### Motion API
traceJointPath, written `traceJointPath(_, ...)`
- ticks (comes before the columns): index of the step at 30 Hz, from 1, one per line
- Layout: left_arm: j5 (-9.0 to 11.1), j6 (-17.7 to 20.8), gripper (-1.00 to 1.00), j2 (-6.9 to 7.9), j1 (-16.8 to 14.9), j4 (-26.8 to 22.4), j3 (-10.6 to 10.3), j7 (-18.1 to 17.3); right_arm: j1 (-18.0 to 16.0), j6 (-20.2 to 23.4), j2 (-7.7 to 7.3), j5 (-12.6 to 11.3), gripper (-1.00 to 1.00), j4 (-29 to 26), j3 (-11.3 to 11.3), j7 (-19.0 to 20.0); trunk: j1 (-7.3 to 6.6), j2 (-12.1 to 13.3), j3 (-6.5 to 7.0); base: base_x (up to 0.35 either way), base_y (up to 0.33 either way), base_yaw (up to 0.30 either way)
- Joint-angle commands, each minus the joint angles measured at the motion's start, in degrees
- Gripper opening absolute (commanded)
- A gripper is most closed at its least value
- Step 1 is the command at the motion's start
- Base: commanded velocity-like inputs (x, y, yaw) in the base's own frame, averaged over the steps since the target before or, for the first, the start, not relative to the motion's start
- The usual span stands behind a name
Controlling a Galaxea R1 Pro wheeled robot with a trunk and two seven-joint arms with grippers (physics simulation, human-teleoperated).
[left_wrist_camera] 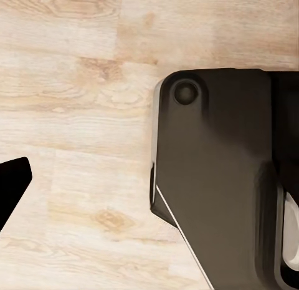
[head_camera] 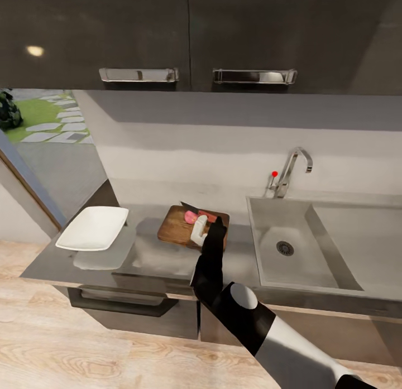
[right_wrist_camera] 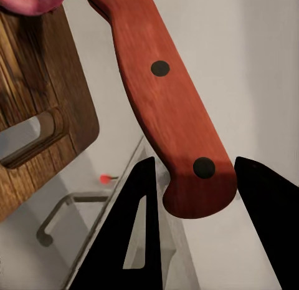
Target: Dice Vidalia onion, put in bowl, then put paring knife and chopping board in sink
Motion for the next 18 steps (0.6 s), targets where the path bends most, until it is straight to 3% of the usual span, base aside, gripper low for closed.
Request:
traceJointPath(1, 0.2, 0.0, 1.0, 0.04, 0.0, -0.2, -0.5, 0.5, -0.1, 0.3, 0.02, -0.5, -1.0, 0.2, 0.2, -0.6, 0.04, -0.1, -0.09, 0.031, -0.015, 0.0)
traceJointPath(18, 0.2, 0.0, 1.0, 0.04, 0.0, -0.2, -0.5, 0.5, -0.1, 0.2, 0.05, -0.5, -1.0, 3.9, 0.3, -0.6, 0.04, -0.1, -0.09, 0.011, -0.002, 0.0)
